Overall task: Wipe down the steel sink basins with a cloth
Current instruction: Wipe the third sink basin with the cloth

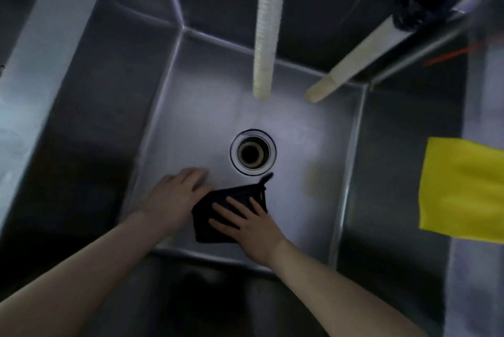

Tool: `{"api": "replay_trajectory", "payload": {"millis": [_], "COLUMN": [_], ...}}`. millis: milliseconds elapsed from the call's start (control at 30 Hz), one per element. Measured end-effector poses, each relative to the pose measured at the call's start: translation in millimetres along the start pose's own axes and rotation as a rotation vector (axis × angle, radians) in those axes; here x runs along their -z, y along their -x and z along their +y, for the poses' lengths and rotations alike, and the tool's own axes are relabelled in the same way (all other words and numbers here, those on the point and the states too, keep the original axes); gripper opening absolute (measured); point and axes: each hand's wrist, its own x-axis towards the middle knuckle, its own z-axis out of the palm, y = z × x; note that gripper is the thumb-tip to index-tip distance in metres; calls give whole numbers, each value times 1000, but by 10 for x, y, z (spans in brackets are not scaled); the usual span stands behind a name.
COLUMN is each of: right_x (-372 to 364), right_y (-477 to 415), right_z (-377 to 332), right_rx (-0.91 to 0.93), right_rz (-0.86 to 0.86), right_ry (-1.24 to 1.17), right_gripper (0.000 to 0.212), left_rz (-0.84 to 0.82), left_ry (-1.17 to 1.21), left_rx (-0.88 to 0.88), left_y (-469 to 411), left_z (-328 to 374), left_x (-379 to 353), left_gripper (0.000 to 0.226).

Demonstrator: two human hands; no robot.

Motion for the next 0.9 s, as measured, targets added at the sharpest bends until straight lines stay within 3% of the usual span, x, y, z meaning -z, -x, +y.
{"api": "replay_trajectory", "payload": {"millis": [200, 400, 500, 667, 900], "right_x": [-284, -384, -380, -404, -223], "right_y": [843, 1378, 1364, 1259, 748], "right_z": [382, 620, 575, 351, 73], "right_rx": [-44, -316, -263, -54, -26], "right_rz": [-213, -317, -350, -399, -272], "right_ry": [16, -8, -46, 101, 57], "right_gripper": [67, 79, 78, 69, 64], "left_rz": [-93, -159, -173, -145, -109], "left_ry": [-66, -69, -74, -52, -41], "left_rx": [-94, -113, -130, -135, -68], "left_y": [-144, -264, -243, -139, -98], "left_z": [579, 875, 918, 762, 508], "left_x": [-1, -68, -138, -219, -247], "left_gripper": [56, 60, 60, 56, 52]}}
